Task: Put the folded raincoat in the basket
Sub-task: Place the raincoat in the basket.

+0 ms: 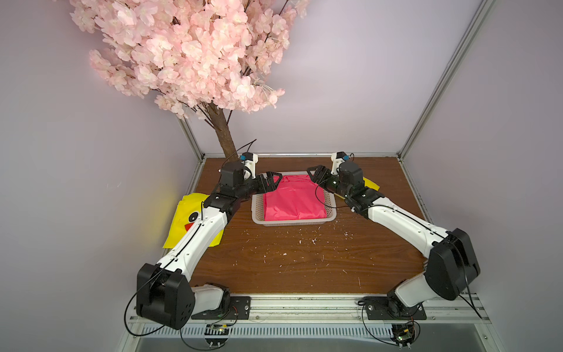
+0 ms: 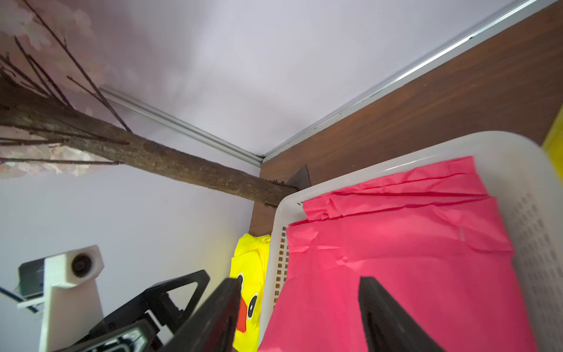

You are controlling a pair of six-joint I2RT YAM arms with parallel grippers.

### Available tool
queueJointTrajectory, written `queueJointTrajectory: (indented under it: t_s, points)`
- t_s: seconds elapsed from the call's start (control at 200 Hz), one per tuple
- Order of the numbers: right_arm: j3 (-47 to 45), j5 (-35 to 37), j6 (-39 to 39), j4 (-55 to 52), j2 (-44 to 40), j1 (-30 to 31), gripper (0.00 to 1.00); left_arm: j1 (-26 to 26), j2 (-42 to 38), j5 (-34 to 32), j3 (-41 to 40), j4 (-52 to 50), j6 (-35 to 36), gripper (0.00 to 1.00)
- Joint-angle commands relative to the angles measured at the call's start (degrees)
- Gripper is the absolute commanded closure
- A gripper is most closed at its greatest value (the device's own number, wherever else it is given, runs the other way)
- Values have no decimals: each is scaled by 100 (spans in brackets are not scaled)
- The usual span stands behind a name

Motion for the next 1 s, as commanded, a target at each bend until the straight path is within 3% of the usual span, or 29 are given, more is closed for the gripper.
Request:
queueJointTrajectory:
  t_s: [0.0,0.24,0.58,0.796,0.996]
  points:
    - [180,-445,-248,-488,337,224,33,-394,248,277,-79,320,-245,1]
    - [-480,-398,-7,-316,572,394,33,-526,312,303,-1183,1389,-928,1]
    - [-814,-435,107,-153,914,174,32,-226,924,284,-1864,1749,-887,1]
    - [-599,-652,105,-118,967,123,32,10,974,243,-1771,1560,-723,1]
    - [27,-862,-79,-374,812,107,33,12,691,281,-933,1090,-582,1]
